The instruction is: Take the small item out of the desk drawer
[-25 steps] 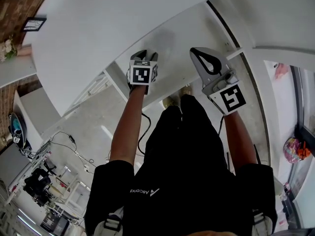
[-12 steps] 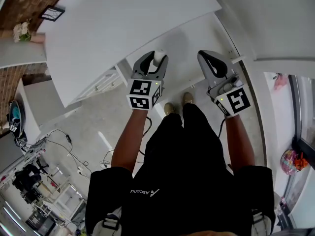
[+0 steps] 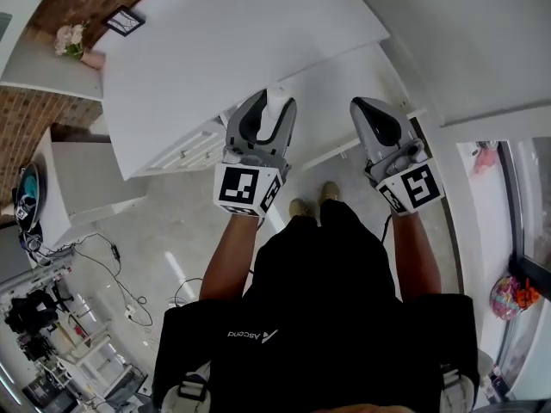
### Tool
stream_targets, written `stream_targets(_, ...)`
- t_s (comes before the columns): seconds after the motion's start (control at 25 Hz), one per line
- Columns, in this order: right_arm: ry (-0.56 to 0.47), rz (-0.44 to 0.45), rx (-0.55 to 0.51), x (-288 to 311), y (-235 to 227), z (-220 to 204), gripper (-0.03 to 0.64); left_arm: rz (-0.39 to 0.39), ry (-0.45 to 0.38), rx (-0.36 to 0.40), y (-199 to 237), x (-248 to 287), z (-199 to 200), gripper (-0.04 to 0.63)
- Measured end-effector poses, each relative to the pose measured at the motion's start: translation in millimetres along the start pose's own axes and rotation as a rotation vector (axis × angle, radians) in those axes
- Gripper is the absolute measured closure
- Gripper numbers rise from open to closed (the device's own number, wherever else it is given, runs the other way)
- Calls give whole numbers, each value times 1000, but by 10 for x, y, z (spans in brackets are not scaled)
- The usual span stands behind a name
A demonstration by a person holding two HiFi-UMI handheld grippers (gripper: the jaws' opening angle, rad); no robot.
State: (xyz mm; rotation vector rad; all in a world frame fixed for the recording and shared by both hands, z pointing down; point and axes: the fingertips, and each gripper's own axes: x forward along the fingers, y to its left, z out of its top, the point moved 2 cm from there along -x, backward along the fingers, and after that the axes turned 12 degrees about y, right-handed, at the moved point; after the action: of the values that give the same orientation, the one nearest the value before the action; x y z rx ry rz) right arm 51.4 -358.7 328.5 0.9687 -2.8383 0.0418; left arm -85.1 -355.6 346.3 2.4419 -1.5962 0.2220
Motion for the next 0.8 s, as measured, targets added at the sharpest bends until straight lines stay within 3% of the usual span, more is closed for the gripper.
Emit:
stream_targets(0.4, -79, -11, -43, -195, 465, 348, 617, 32, -124, 60, -123, -650, 343, 426)
stream_targets(0.8, -92, -28, -52, -389, 672, 347, 618, 46, -148, 65, -196, -951, 351, 426)
